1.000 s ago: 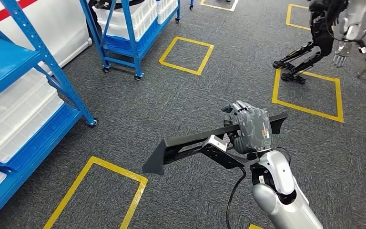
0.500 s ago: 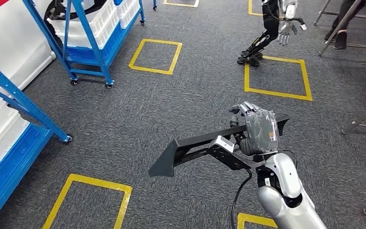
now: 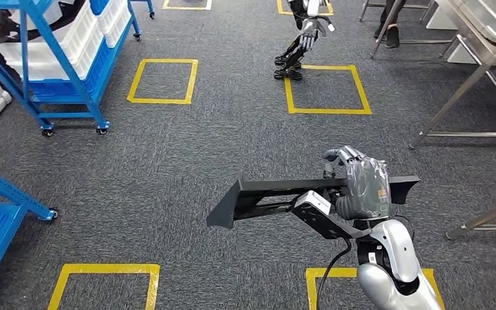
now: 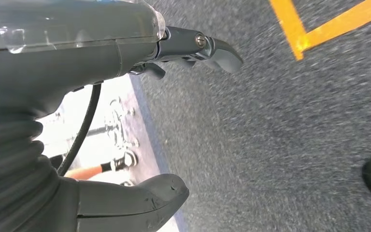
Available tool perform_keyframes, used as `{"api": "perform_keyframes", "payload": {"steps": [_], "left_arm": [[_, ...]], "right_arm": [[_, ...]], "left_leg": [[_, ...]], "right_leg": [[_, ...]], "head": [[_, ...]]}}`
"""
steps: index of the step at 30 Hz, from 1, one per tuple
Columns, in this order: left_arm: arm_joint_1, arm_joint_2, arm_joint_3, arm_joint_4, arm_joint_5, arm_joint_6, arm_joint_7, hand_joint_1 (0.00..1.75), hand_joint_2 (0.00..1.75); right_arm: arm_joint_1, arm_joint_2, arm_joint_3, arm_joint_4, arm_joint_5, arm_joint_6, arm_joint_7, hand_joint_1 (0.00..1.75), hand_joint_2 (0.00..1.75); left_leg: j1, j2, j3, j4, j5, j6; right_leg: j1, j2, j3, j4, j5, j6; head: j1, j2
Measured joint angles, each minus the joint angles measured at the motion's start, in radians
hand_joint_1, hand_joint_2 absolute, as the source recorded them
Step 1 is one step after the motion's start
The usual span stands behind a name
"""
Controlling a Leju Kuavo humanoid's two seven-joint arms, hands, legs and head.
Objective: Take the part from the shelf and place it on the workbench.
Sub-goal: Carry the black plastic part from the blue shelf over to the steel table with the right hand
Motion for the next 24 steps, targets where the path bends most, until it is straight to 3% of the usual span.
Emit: {"api": "perform_keyframes", "payload": {"steps": [1,3,5,7,9,11,13,14,15,16,18,20,22,23,24], "left_arm": [[-0.001,0.000,0.000,0.000,-0.002,0.000,-0.001,0.00,1.75],[-0.003,0.001,0.001,0.000,-0.008,0.001,-0.005,0.00,1.75],[-0.004,0.002,0.002,0.000,-0.013,0.002,-0.008,0.00,1.75],[-0.008,0.003,0.003,0.000,-0.015,0.004,-0.010,0.00,1.75],[-0.011,0.004,0.004,0.000,-0.017,0.006,-0.011,0.00,1.75],[-0.009,0.006,0.004,0.000,-0.019,0.009,-0.011,0.00,1.75],[-0.006,0.010,0.006,0.000,-0.021,0.011,-0.010,0.00,1.75],[-0.005,0.012,0.007,0.000,-0.023,0.013,-0.009,0.00,1.75],[-0.005,0.014,0.008,0.000,-0.024,0.014,-0.008,0.00,1.75],[-0.005,0.015,0.010,0.000,-0.025,0.014,-0.007,0.00,1.75],[-0.006,0.017,0.012,0.000,-0.027,0.015,-0.007,0.00,1.75],[-0.006,0.018,0.015,0.000,-0.027,0.015,-0.005,0.00,1.75],[-0.008,0.020,0.019,0.000,-0.028,0.015,-0.002,0.00,1.75],[-0.009,0.021,0.020,0.000,-0.029,0.014,0.000,0.00,1.75],[-0.010,0.021,0.021,0.000,-0.030,0.013,0.002,0.00,1.75]], "right_arm": [[0.003,-0.002,-0.002,-0.002,0.000,-0.001,0.000,1.75,1.75],[0.009,-0.005,-0.007,-0.009,0.001,-0.004,0.000,1.75,1.75],[0.015,-0.007,-0.015,-0.017,0.001,-0.008,0.001,1.75,1.75],[0.027,-0.010,-0.022,-0.025,0.001,-0.010,0.001,1.75,1.75],[0.037,-0.013,-0.026,-0.037,0.001,-0.014,0.002,1.75,1.75],[0.046,-0.014,-0.028,-0.048,0.001,-0.018,0.002,1.75,1.75],[0.063,-0.015,-0.030,-0.057,0.001,-0.018,0.005,1.75,1.75],[0.072,-0.015,-0.032,-0.062,0.002,-0.018,0.006,1.75,1.75],[0.080,-0.016,-0.033,-0.067,0.002,-0.018,0.008,1.75,1.75],[0.086,-0.017,-0.035,-0.072,0.002,-0.018,0.009,1.75,1.75],[0.093,-0.019,-0.039,-0.080,0.003,-0.018,0.010,1.75,1.75],[0.099,-0.021,-0.045,-0.087,0.003,-0.018,0.010,1.75,1.75],[0.107,-0.024,-0.049,-0.092,0.004,-0.017,0.011,1.75,1.75],[0.112,-0.026,-0.051,-0.095,0.005,-0.017,0.011,1.75,1.75],[0.115,-0.028,-0.052,-0.098,0.006,-0.017,0.011,1.75,1.75]], "left_leg": [[0.000,0.011,0.002,0.000,-0.003,-0.003],[-0.005,0.030,0.007,0.003,-0.010,-0.014],[-0.008,0.047,0.011,0.004,-0.015,-0.025],[-0.005,0.053,0.017,0.007,-0.023,-0.036],[0.000,0.012,0.001,0.053,-0.059,-0.044],[0.004,-0.036,-0.055,0.177,-0.126,-0.047],[0.004,-0.047,-0.113,0.290,-0.162,-0.048],[0.004,-0.048,-0.122,0.299,-0.151,-0.047],[0.004,-0.050,-0.111,0.268,-0.122,-0.045],[0.005,-0.059,-0.085,0.205,-0.080,-0.043],[0.009,-0.103,-0.033,0.081,-0.027,-0.039],[0.010,-0.132,-0.016,0.037,-0.020,-0.035],[0.007,-0.116,-0.012,0.030,-0.015,-0.024],[0.006,-0.104,-0.009,0.025,-0.011,-0.016],[0.006,-0.092,-0.007,0.019,-0.006,-0.008]], "right_leg": [[-0.001,-0.016,0.041,-0.070,0.030,0.000],[0.008,-0.050,0.106,-0.186,0.062,-0.010],[0.018,-0.053,0.118,-0.214,0.061,-0.024],[0.016,-0.031,0.119,-0.219,0.064,-0.037],[0.011,-0.013,0.124,-0.227,0.067,-0.050],[0.011,0.005,0.125,-0.228,0.068,-0.059],[0.014,0.029,0.125,-0.226,0.068,-0.061],[0.014,0.042,0.125,-0.224,0.067,-0.061],[0.014,0.056,0.125,-0.221,0.067,-0.061],[0.014,0.070,0.125,-0.217,0.065,-0.059],[0.013,0.096,0.121,-0.208,0.062,-0.052],[0.011,0.117,0.113,-0.203,0.064,-0.041],[0.007,0.137,0.106,-0.206,0.069,-0.026],[0.007,0.126,0.103,-0.202,0.066,-0.021],[0.008,0.101,0.094,-0.184,0.054,-0.017]], "head": [[0.000,0.000],[0.000,0.000],[0.000,0.000],[0.000,0.000],[0.000,0.000],[0.000,0.000],[0.000,0.000],[0.000,0.000],[0.000,0.000],[0.000,0.000],[0.000,0.000],[0.000,0.000],[0.000,0.000],[0.000,0.000],[0.000,0.000]]}}
